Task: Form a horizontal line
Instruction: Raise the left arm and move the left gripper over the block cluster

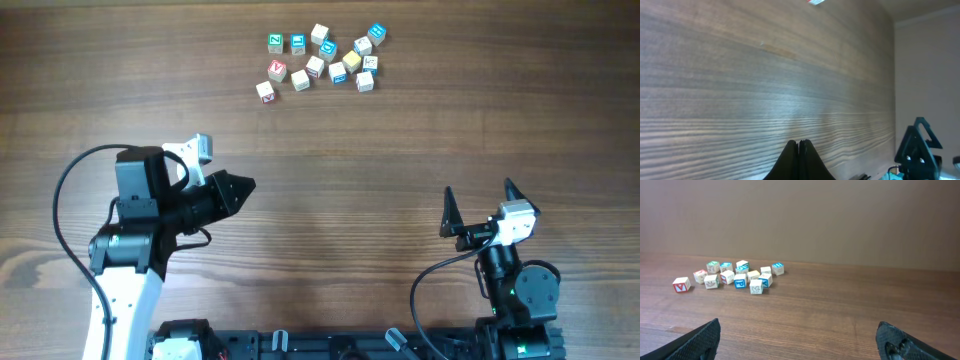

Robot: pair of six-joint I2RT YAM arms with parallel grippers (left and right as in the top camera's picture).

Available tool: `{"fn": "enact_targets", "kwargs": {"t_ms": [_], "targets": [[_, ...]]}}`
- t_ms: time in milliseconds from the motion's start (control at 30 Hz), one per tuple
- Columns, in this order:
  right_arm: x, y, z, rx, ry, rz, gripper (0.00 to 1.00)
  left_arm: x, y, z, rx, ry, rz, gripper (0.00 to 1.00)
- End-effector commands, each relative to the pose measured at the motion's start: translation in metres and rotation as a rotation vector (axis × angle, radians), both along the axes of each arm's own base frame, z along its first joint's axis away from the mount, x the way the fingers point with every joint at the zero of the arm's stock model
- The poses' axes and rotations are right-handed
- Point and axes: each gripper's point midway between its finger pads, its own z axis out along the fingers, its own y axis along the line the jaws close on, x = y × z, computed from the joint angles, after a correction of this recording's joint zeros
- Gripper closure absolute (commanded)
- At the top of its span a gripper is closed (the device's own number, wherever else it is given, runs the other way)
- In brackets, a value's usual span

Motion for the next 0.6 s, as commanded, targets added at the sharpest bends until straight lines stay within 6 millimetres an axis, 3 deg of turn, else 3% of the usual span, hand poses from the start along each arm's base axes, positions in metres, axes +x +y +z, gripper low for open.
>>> {"fn": "enact_targets", "kwargs": {"t_ms": [0, 100, 200, 367, 567], "targets": [[0.0, 0.0, 0.0, -0.011, -0.002, 0.0, 0.0, 0.005, 0.005, -0.007, -0.008, 0.063, 0.057, 0.96], [0.0, 0.0, 0.0, -0.011, -0.002, 0.0, 0.0, 0.009, 0.005, -0.005, -0.019, 0.09, 0.072, 0.96], [0.0, 0.0, 0.0, -0.011, -0.002, 0.0, 0.0, 0.017, 0.006, 0.009, -0.014, 0.109, 0.074, 0.96], [0.0, 0.0, 0.0, -0.011, -0.002, 0.0, 0.0, 0.035, 0.028, 0.047, 0.129, 0.152, 0.129, 0.96], [0.0, -0.001, 0.0, -0.011, -0.002, -0.001, 0.0, 0.069, 0.061, 0.109, 0.303, 0.177, 0.221, 0.96]]}}
